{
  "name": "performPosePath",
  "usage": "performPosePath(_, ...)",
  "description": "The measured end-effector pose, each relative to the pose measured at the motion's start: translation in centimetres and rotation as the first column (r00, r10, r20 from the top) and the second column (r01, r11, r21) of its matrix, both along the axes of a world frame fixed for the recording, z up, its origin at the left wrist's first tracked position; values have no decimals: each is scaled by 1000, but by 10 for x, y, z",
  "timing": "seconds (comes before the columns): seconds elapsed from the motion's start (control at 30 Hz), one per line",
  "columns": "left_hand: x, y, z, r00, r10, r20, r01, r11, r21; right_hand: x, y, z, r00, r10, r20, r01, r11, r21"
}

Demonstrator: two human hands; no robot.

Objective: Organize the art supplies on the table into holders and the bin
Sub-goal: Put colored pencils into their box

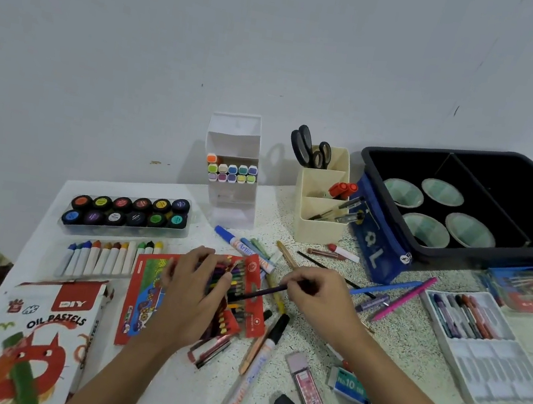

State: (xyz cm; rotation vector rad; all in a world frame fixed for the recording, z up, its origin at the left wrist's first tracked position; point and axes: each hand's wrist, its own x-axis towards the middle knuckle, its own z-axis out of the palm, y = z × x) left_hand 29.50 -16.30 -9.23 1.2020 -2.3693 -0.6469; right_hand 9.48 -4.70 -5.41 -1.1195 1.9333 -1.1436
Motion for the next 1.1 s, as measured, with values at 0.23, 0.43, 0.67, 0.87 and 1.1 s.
performPosePath(0.23,-2,0,0,1000,7,7,-7,1000,9,-3,-7,0,873,214,-438,-235,972,6)
performPosePath(0.43,-6,1,-1,999,41,12,-40,999,-7,34,-17,-12,723,326,-609,-438,898,-40)
performPosePath(0.67,-2,-1,-4,1000,9,6,-9,1000,-2,17,-15,-26,764,222,-606,-303,952,-34)
performPosePath(0.87,-4,0,-3,1000,18,9,-18,1000,-18,30,-18,-28,741,185,-646,-295,953,-65)
performPosePath(1.1,-8,0,2,1000,13,-7,-13,998,57,29,-22,-2,840,287,-461,-307,951,34)
